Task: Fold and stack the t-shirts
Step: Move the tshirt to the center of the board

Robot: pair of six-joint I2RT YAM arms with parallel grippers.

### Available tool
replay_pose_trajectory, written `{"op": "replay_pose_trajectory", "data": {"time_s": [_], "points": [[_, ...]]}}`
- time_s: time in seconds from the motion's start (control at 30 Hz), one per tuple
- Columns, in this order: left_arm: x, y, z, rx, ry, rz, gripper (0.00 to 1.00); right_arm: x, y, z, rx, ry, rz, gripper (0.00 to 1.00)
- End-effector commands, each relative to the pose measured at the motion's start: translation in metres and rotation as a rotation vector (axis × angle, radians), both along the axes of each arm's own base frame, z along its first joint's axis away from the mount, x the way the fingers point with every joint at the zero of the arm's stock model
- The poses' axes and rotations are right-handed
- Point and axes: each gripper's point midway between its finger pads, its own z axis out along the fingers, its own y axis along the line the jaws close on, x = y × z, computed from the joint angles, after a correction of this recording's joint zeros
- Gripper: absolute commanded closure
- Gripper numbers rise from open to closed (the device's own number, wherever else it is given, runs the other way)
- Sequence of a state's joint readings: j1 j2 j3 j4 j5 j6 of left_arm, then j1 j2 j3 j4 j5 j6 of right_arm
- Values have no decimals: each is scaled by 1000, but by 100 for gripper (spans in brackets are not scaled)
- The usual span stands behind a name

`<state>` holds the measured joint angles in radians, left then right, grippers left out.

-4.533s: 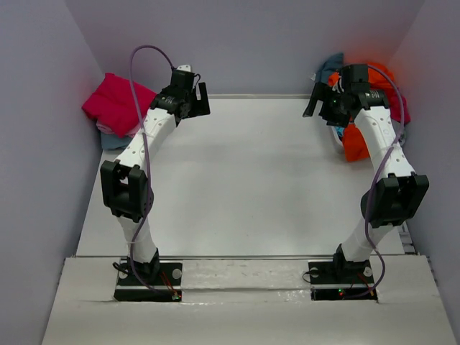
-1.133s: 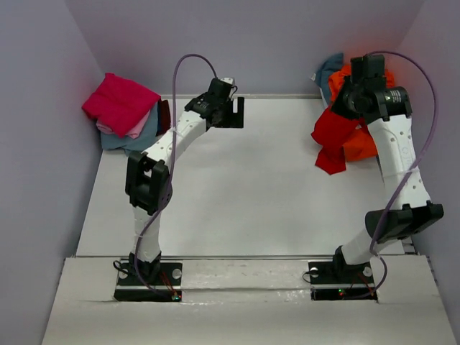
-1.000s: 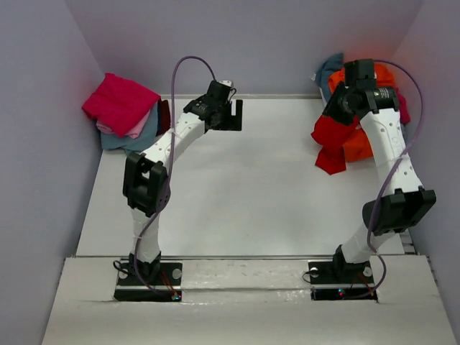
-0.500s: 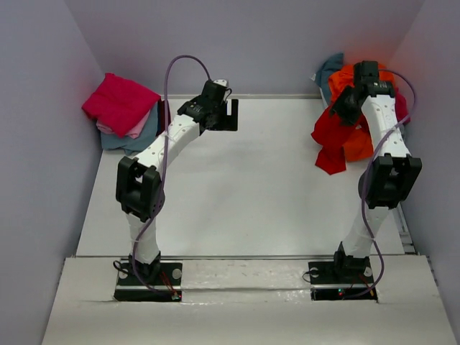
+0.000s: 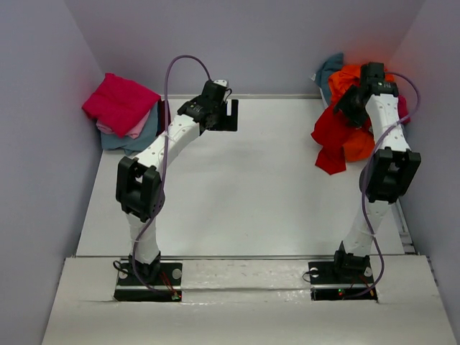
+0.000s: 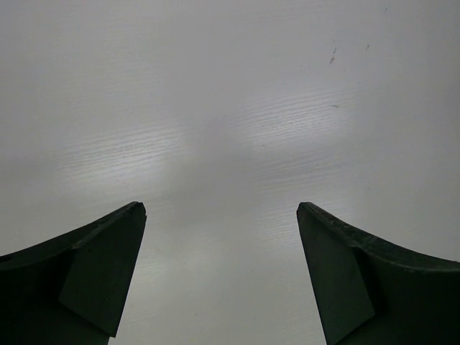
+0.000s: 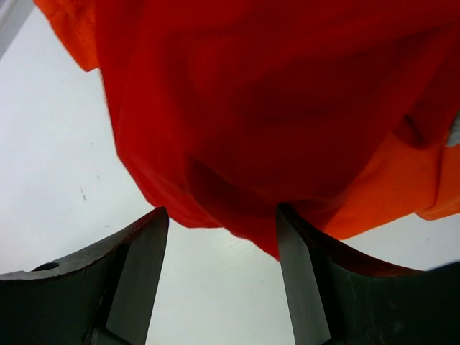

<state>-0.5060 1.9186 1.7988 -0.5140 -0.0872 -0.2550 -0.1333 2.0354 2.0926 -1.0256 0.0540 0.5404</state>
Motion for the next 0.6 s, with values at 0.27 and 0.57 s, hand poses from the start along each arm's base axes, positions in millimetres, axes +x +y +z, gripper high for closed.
{"op": "replay_pose_trajectory", "data": {"time_s": [0.27,0.57], "points": [[1,9,24,16,-53,17,1,13,3,-31,49,3,3,93],[2,10,21,19,-47,30,1,-20,12,28,31,-66,79,93]]}}
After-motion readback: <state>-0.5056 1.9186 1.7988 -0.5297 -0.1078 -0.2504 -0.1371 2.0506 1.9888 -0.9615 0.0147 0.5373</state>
